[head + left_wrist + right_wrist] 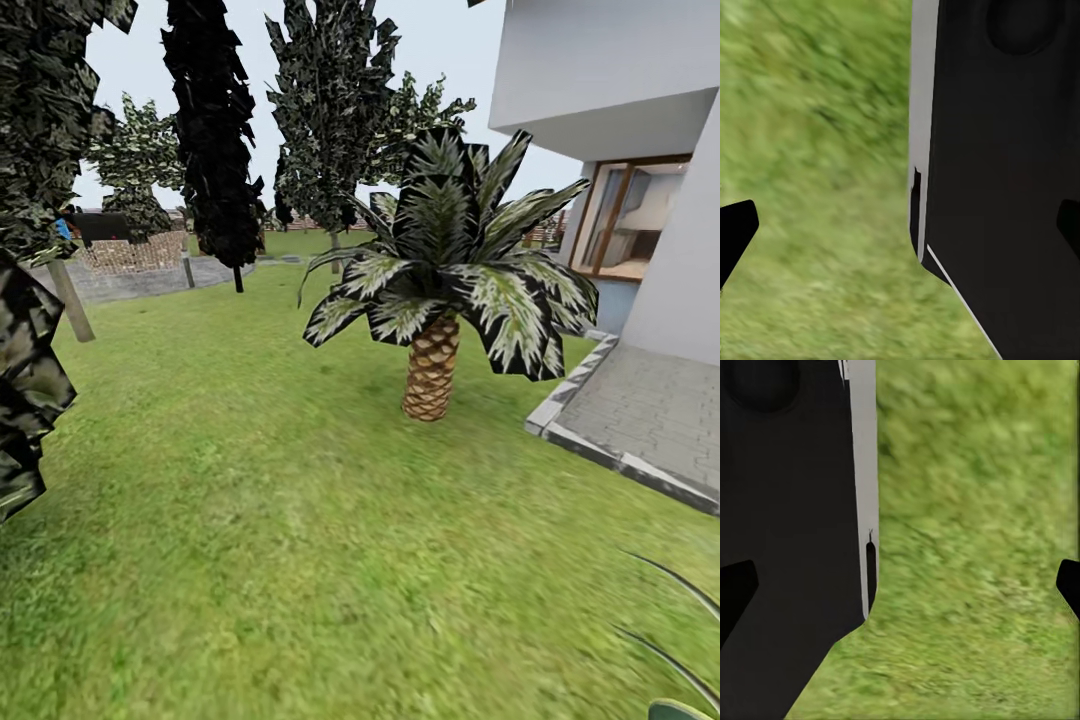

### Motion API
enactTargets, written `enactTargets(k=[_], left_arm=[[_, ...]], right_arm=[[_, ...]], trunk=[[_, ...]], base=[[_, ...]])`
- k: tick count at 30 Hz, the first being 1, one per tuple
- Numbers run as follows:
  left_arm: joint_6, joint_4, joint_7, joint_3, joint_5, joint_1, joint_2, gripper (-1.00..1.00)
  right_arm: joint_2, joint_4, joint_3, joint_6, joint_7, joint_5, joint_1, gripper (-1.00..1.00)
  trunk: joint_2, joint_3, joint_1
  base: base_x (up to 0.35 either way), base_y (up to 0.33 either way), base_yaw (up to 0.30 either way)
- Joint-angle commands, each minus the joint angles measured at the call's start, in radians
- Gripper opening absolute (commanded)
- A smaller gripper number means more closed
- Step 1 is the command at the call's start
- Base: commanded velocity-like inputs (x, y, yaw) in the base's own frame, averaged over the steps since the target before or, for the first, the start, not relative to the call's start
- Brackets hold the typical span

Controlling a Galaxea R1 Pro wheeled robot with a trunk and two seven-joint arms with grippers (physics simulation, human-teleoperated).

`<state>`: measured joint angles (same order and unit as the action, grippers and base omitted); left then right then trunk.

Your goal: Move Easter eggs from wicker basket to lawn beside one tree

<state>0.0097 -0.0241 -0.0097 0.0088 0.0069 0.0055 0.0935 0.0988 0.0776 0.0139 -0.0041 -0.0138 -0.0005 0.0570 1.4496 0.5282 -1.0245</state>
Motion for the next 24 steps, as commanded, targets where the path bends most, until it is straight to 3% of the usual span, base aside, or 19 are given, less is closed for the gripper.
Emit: enactTargets(k=[1,9,24], left_arm=[[0.001,-0.002,-0.001,0.001,0.001,0.001,0.000,1.00],[0.001,-0.001,-0.001,-0.002,-0.004,0.001,0.000,1.00],[0.001,-0.001,-0.001,-0.003,-0.005,0.001,0.000,1.00]], right_arm=[[0.000,0.002,0.000,0.000,-0.001,-0.001,0.001,1.00],[-0.001,0.002,-0.002,0.001,-0.002,-0.003,0.001,1.00],[-0.001,0.002,-0.003,0.001,-0.002,-0.003,0.001,1.00]], trunk=[[0.000,0.001,-0.001],[0.000,0.001,-0.001],[0.000,0.001,-0.001]], base=[[0.289,0.000,0.160],[0.267,0.000,0.236],[0.017,0.020,0.257]])
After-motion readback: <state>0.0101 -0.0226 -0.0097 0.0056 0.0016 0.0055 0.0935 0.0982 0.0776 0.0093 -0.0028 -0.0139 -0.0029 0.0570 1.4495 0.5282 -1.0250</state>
